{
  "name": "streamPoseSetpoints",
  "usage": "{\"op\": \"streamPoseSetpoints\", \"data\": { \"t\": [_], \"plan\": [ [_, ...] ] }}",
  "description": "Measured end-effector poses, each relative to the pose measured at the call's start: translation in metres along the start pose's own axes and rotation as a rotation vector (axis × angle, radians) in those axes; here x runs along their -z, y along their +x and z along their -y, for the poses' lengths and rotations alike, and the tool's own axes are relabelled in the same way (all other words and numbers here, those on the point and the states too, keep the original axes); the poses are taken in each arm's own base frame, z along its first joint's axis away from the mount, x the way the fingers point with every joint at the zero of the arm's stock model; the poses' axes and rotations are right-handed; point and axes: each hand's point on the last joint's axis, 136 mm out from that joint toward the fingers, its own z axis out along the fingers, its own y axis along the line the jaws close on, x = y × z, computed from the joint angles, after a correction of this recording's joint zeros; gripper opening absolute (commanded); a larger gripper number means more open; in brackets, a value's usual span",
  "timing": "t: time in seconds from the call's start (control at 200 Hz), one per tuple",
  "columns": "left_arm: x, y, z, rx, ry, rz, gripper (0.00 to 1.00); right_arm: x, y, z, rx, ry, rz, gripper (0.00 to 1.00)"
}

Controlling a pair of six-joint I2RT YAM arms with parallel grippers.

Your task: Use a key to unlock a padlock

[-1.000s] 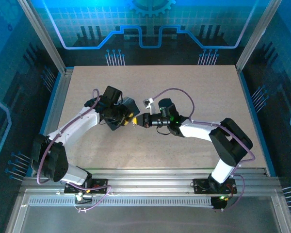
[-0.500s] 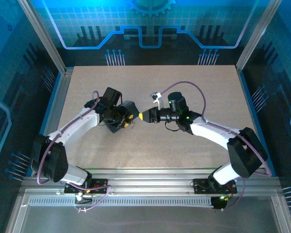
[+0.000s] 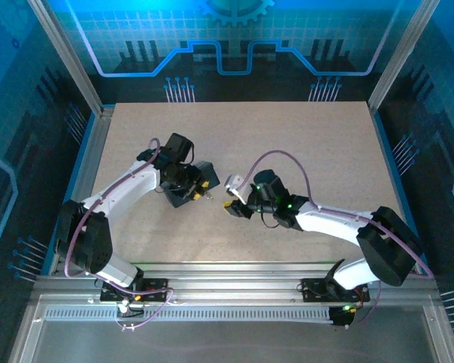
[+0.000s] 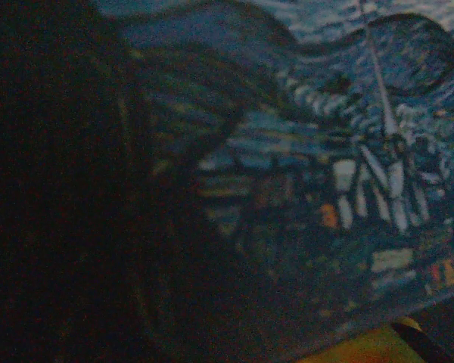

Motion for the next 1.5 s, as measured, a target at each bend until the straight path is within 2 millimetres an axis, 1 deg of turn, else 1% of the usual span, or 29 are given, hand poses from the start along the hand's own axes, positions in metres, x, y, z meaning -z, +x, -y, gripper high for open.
{"op": "streamPoseSetpoints", "data": {
  "t": [0.115, 0.26, 0.38, 0.5, 0.605, 0.88, 1.091, 1.151, 1.216, 1.331, 1.501],
  "plan": [
    [0.0, 0.0, 0.0, 0.0, 0.0, 0.0, 0.0, -0.008, -0.01, -0.005, 0.152, 0.035, 0.039, 0.38],
    [0.0, 0.0, 0.0, 0.0, 0.0, -0.001, 0.0, -0.013, -0.025, -0.001, 0.278, 0.115, 0.087, 0.4],
    [0.0, 0.001, 0.0, 0.0, 0.001, -0.001, 0.0, -0.02, -0.027, 0.0, 0.354, 0.161, 0.092, 0.41],
    [0.0, 0.002, 0.001, 0.0, 0.002, -0.008, 0.0, -0.028, -0.022, 0.0, 0.4, 0.181, 0.077, 0.41],
    [0.0, 0.002, 0.001, -0.001, 0.003, -0.008, 0.0, -0.03, -0.021, 0.002, 0.423, 0.198, 0.069, 0.41],
    [0.0, 0.002, 0.002, -0.001, 0.006, -0.007, 0.0, -0.034, -0.038, 0.003, 0.455, 0.23, 0.106, 0.39],
    [0.0, 0.002, 0.003, -0.002, 0.01, -0.01, 0.0, -0.037, -0.043, -0.003, 0.473, 0.222, 0.114, 0.32],
    [0.0, 0.002, 0.003, -0.002, 0.014, -0.009, 0.0, -0.038, -0.044, -0.005, 0.478, 0.22, 0.117, 0.28],
    [0.0, 0.002, 0.003, -0.001, 0.013, -0.009, 0.0, -0.039, -0.044, -0.005, 0.482, 0.22, 0.116, 0.22],
    [0.0, 0.001, 0.004, -0.002, 0.018, -0.008, 0.0, -0.04, -0.043, -0.006, 0.478, 0.216, 0.111, 0.18],
    [0.0, 0.0, 0.005, -0.004, 0.022, -0.002, 0.0, -0.04, -0.043, -0.006, 0.461, 0.213, 0.106, 0.06]
  ]
}}
